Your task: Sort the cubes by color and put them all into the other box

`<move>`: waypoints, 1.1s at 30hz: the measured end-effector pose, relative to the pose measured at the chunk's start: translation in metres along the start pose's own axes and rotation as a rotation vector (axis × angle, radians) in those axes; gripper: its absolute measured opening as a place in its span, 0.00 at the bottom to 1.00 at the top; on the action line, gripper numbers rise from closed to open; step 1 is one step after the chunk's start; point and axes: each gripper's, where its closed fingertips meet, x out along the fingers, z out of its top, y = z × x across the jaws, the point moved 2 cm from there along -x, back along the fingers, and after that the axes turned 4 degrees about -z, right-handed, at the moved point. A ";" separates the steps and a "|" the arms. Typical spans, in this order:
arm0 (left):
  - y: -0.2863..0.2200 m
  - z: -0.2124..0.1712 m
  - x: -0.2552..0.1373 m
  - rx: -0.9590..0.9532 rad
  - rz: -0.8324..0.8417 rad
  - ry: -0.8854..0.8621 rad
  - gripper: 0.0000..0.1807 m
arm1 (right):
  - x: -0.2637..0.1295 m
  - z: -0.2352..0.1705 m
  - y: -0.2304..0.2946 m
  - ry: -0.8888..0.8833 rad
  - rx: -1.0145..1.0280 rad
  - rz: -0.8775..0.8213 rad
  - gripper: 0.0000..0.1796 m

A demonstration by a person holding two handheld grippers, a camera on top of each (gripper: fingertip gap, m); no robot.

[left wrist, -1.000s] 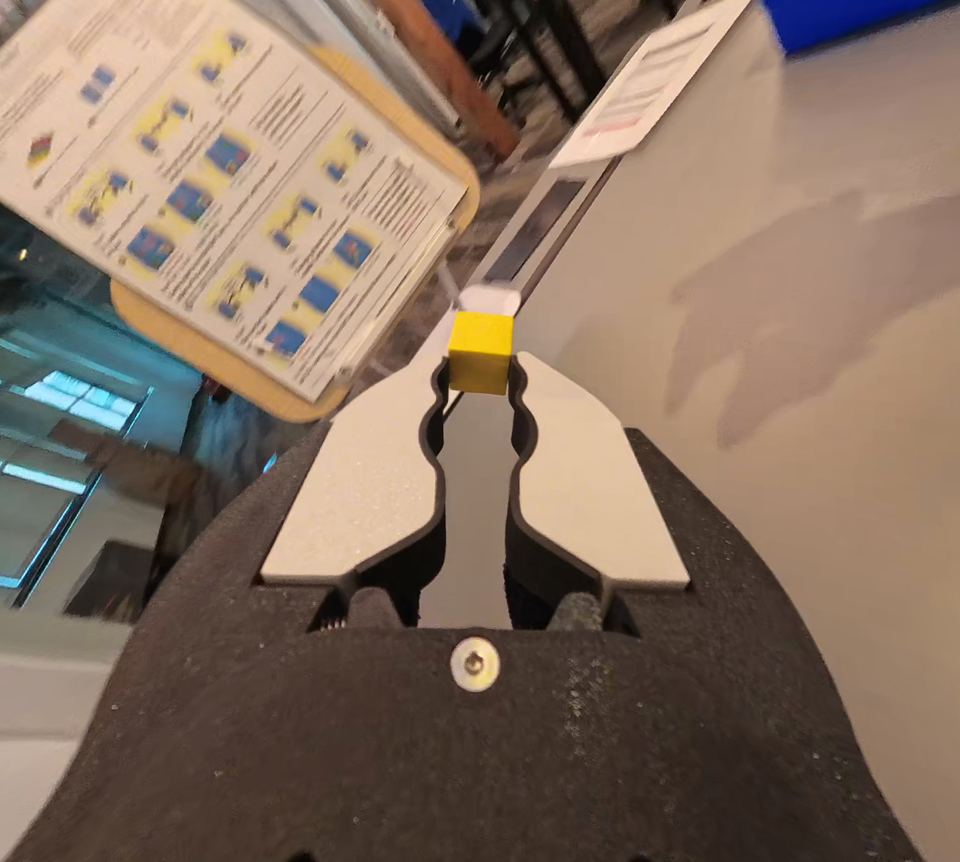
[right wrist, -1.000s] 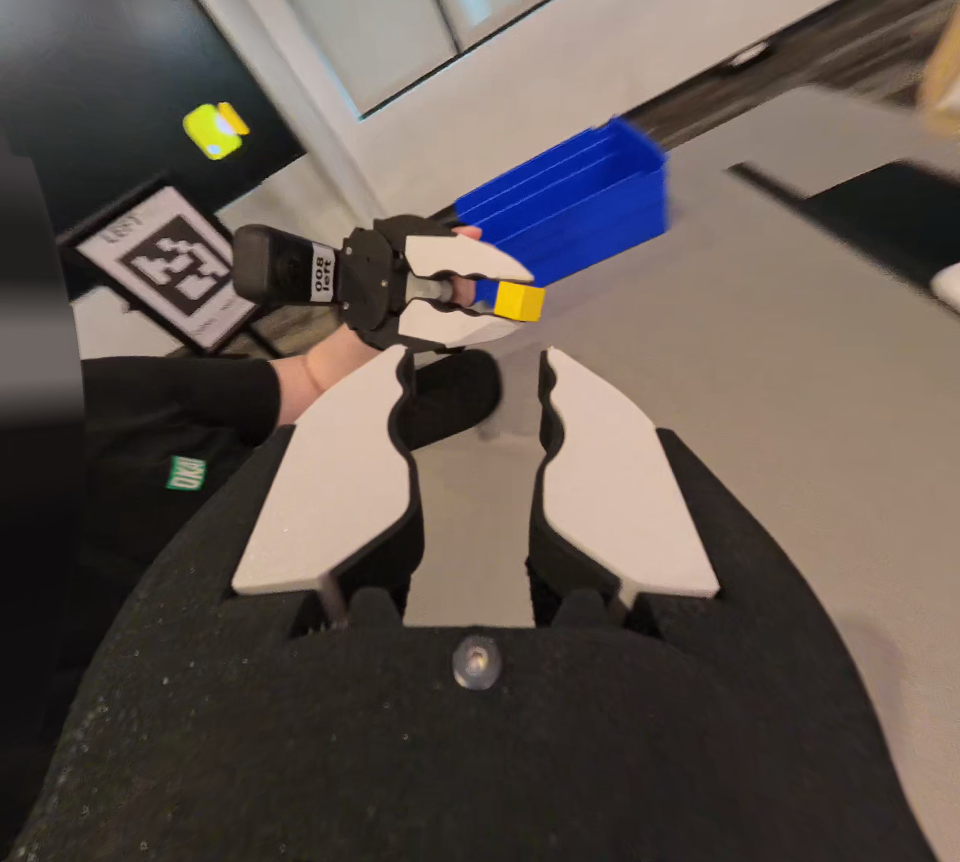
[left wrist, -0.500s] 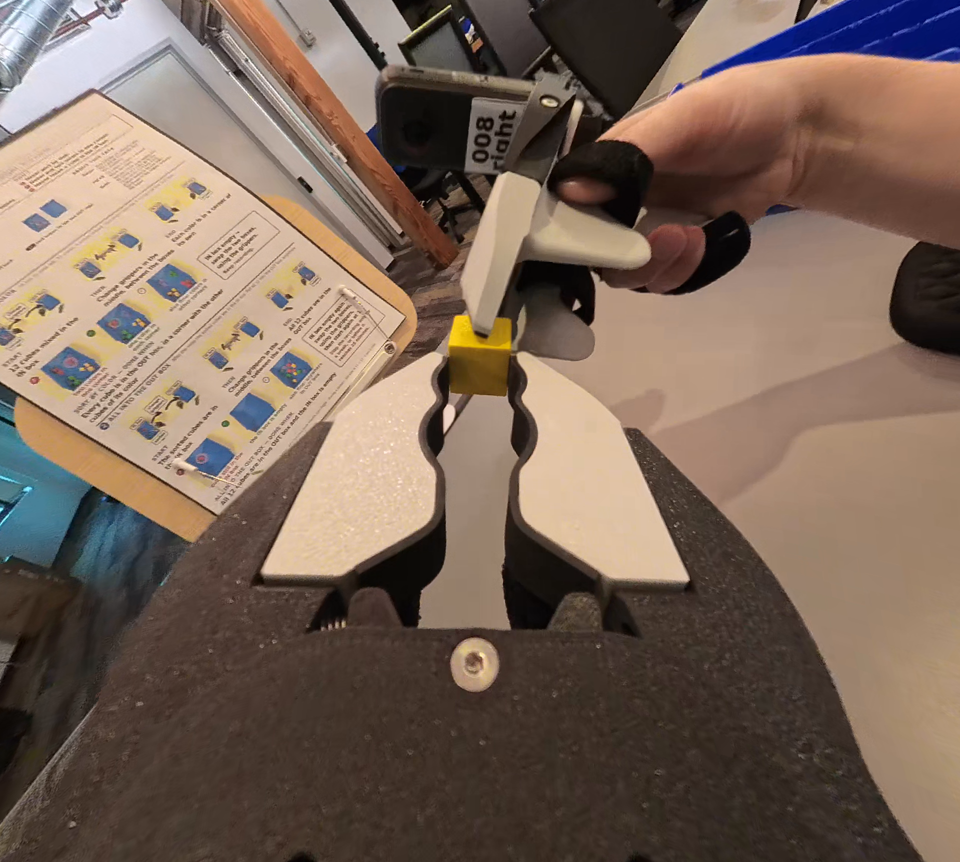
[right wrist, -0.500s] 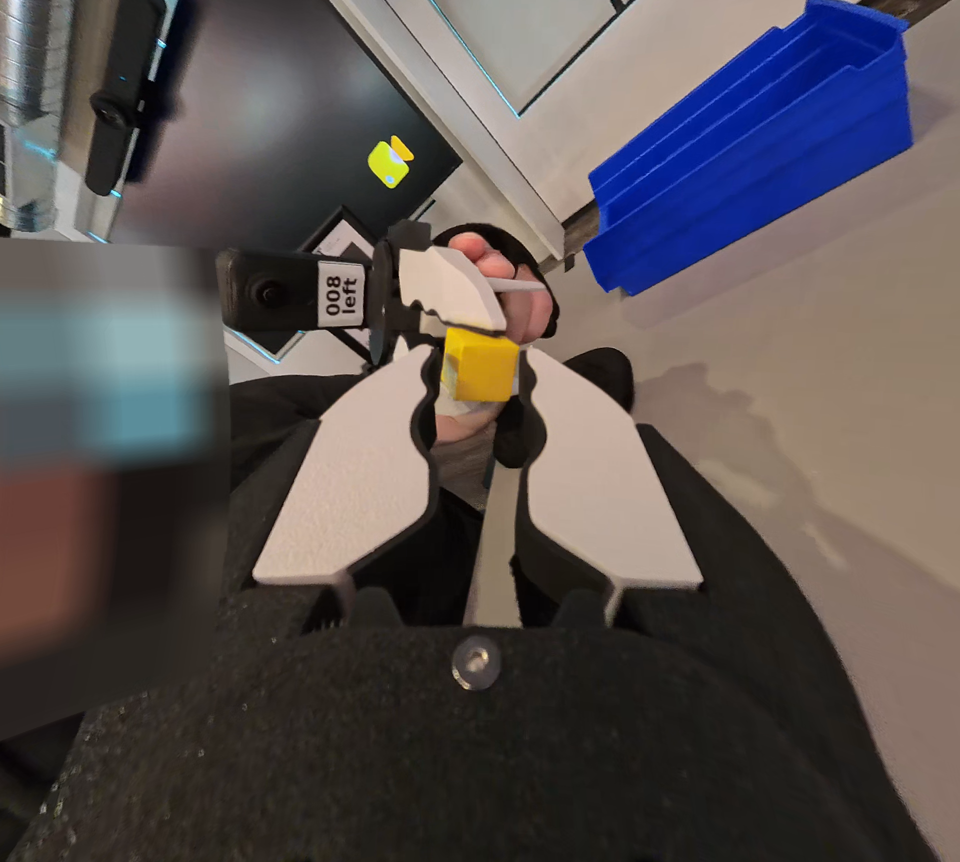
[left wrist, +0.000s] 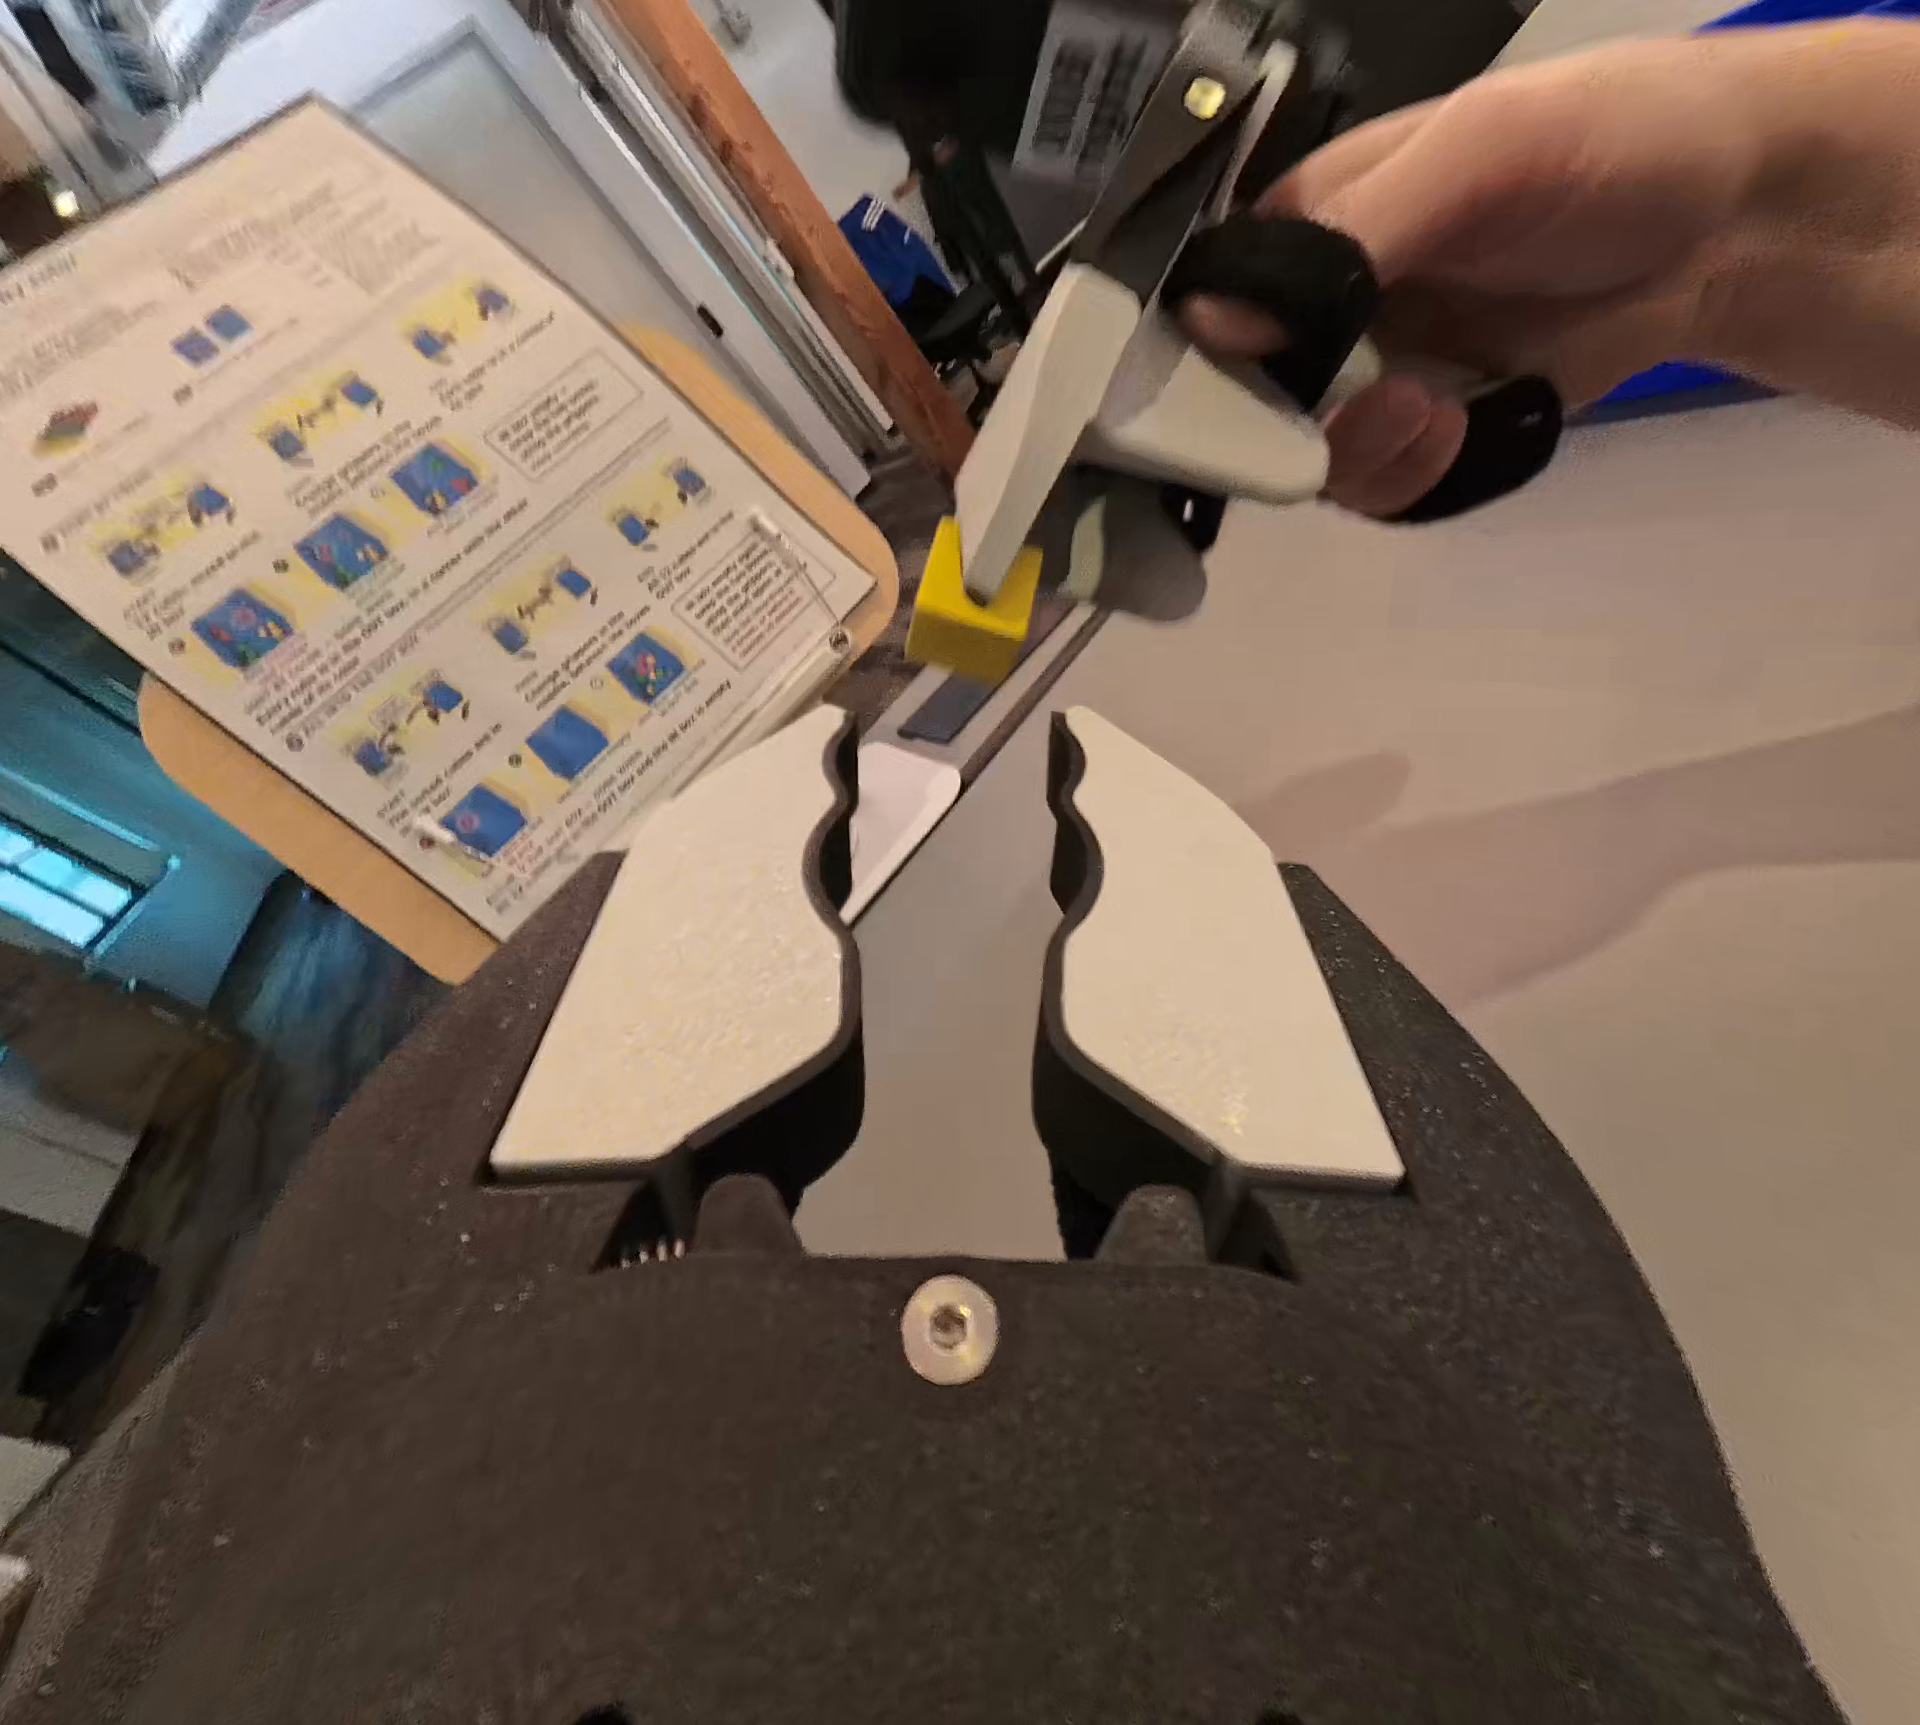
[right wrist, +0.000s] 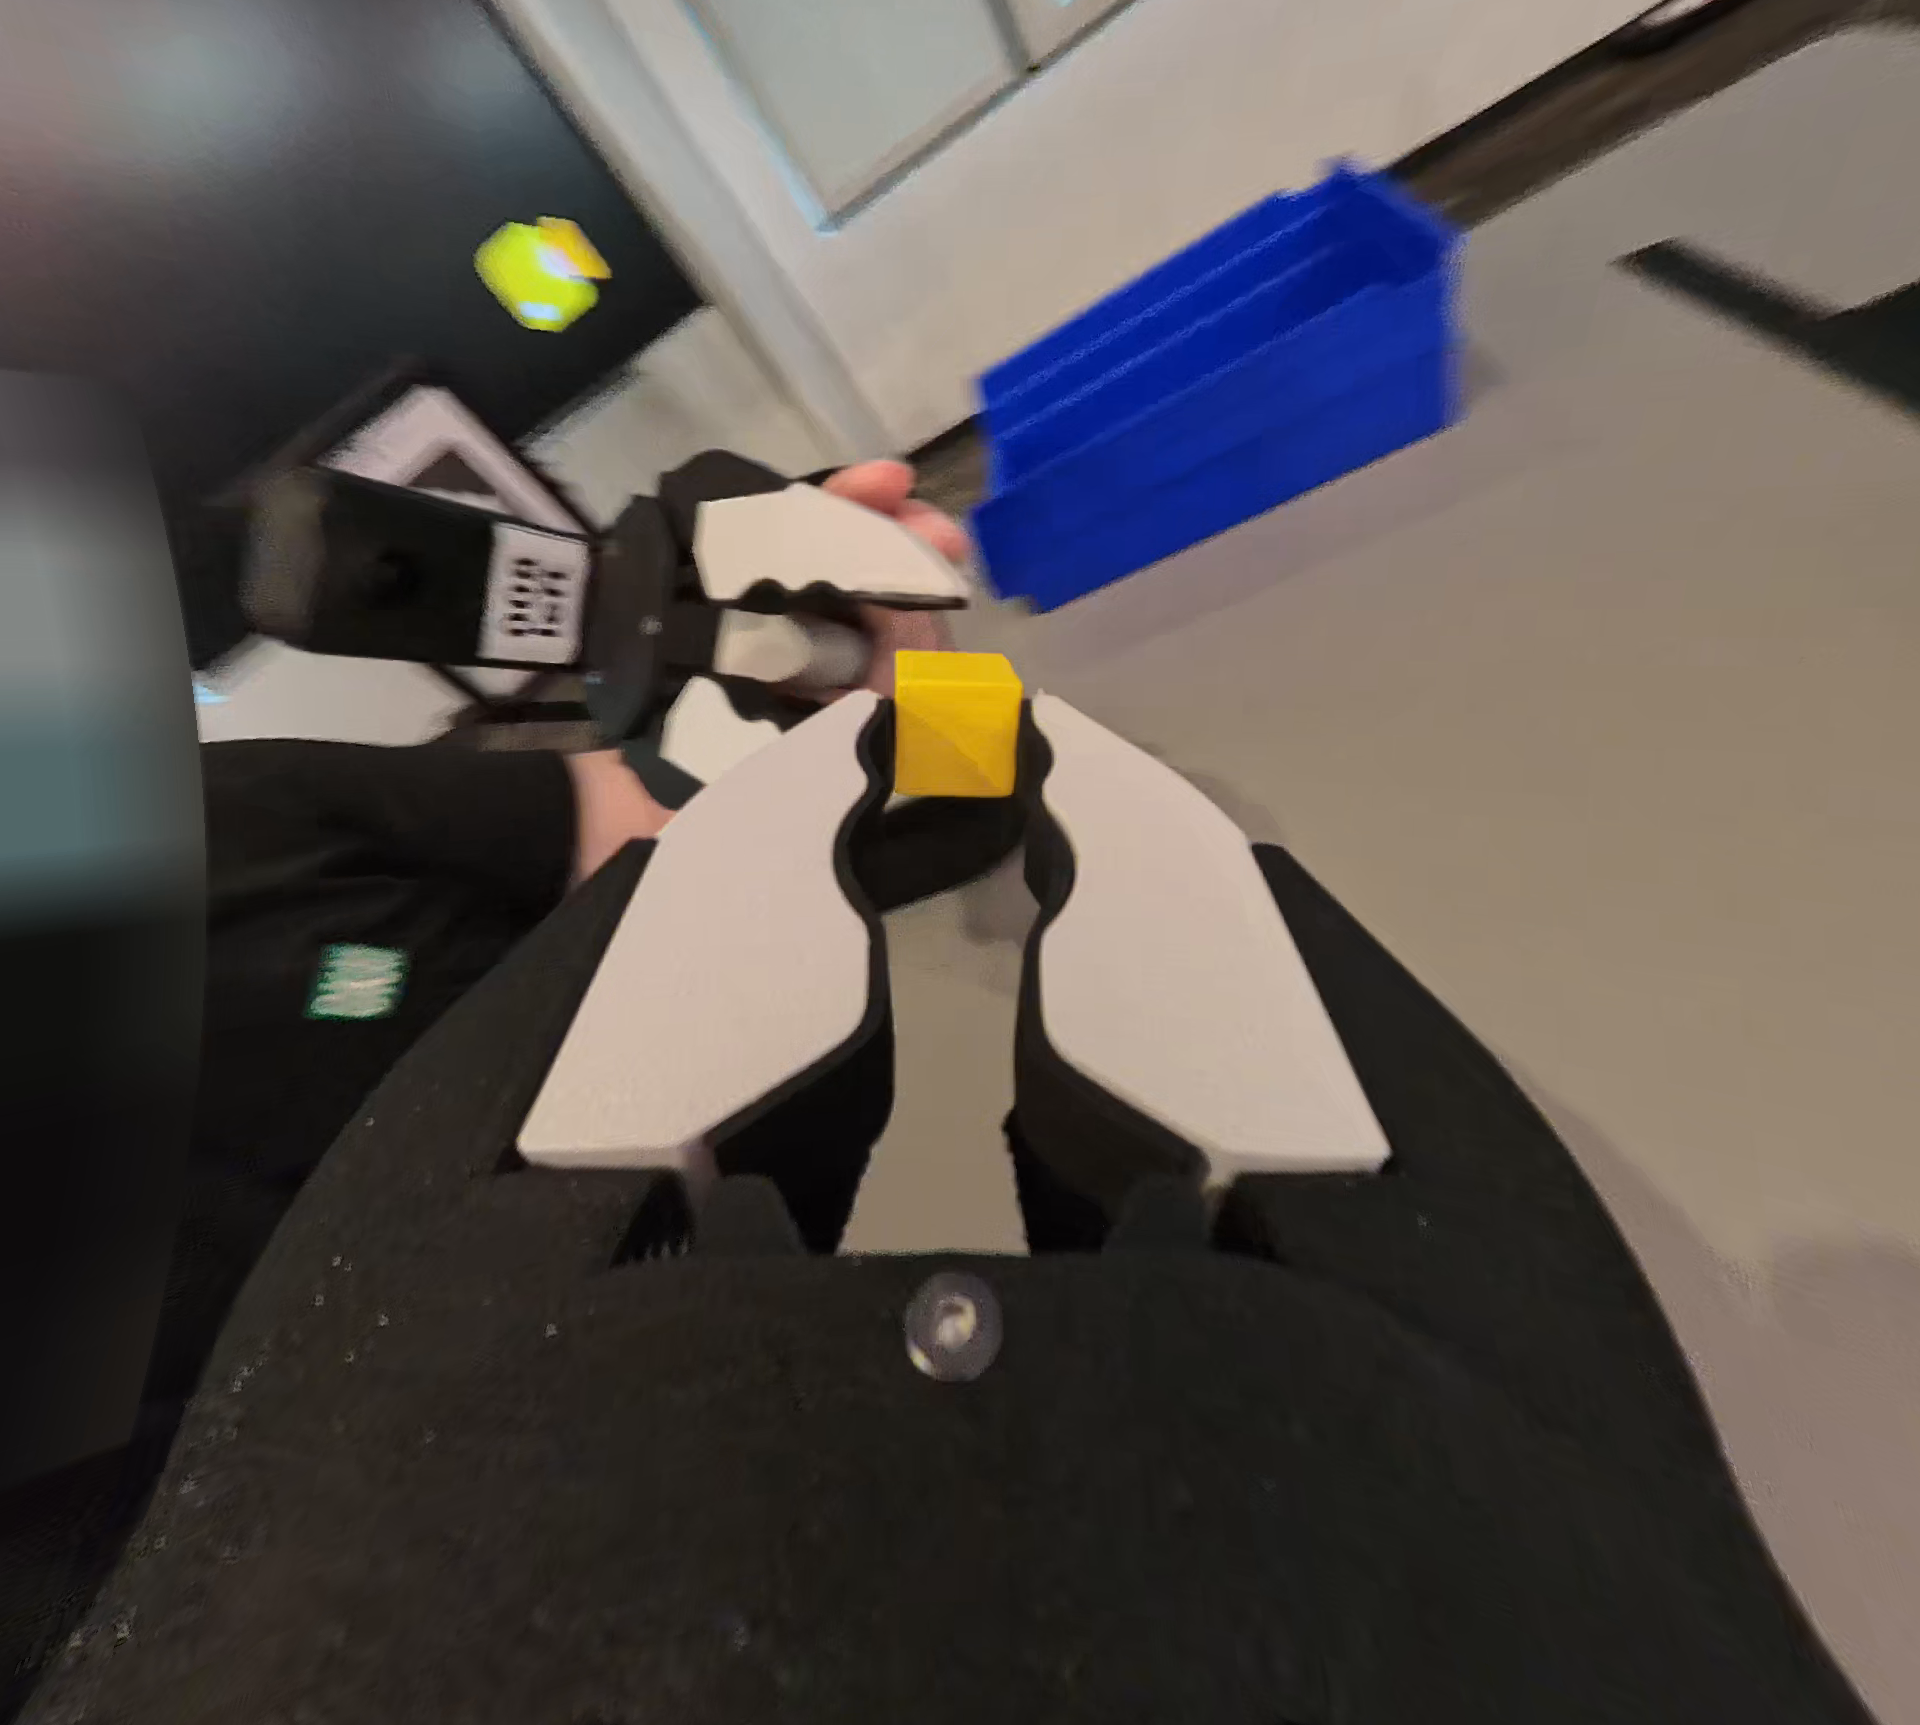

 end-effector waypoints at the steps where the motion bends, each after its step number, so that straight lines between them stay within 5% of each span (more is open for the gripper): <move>1: 0.003 -0.007 -0.001 -0.027 0.013 0.021 0.19 | -0.008 0.004 -0.008 -0.009 -0.053 -0.104 0.12; 8: 0.005 -0.067 -0.004 -0.084 0.057 0.185 0.14 | -0.144 0.029 -0.061 -0.014 -0.369 -1.067 0.12; 16: -0.026 -0.106 0.012 -0.082 -0.027 0.294 0.12 | -0.314 -0.009 -0.075 -0.004 -0.177 -1.563 0.12; 24: -0.048 -0.128 0.019 -0.051 -0.092 0.373 0.11 | -0.432 -0.126 -0.091 0.025 0.252 -1.661 0.12; 29: -0.049 -0.136 0.018 -0.065 -0.098 0.392 0.10 | -0.460 -0.208 -0.094 0.071 0.500 -1.580 0.12; 33: -0.050 -0.140 0.017 -0.066 -0.106 0.403 0.10 | -0.462 -0.237 -0.093 0.093 0.576 -1.519 0.12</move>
